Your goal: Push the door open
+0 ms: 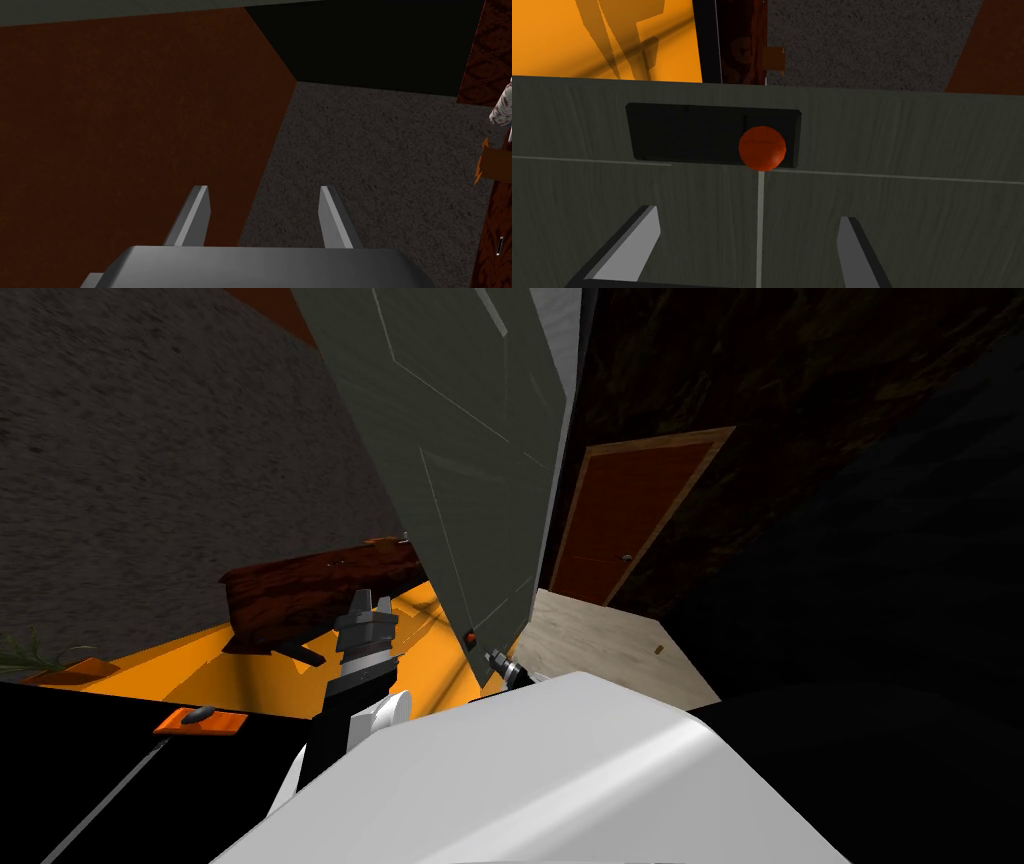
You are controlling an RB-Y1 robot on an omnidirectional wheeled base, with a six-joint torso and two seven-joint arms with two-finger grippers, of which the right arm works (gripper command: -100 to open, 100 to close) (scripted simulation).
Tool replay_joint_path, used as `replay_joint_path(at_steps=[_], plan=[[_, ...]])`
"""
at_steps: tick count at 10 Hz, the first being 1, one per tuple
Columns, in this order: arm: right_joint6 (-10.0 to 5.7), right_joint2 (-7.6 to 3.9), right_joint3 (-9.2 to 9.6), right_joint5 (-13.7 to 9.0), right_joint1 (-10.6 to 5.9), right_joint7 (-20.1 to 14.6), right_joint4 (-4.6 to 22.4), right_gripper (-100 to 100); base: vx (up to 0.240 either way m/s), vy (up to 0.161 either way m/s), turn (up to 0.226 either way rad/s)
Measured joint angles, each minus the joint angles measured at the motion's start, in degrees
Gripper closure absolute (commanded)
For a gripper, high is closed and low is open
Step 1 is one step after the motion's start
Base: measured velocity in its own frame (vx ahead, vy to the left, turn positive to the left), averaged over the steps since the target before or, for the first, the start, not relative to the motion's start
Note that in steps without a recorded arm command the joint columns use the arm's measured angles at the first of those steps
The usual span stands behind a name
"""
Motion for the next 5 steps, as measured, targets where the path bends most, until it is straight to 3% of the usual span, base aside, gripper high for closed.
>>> replay_joint_path(at_steps=[1,2,5], plan=[[0.15,-0.13,-0.5,-0.1,0.25,0.2,-0.3,-100,-0.095,-0.016,-0.019],[0.19,-0.16,-0.55,-0.1,0.3,0.2,-0.4,-100,0.094,0.036,0.037],[-0.14,0.18,-0.95,-0.1,0.25,0.5,0.2,-100,0.164,0.14,0.023]])
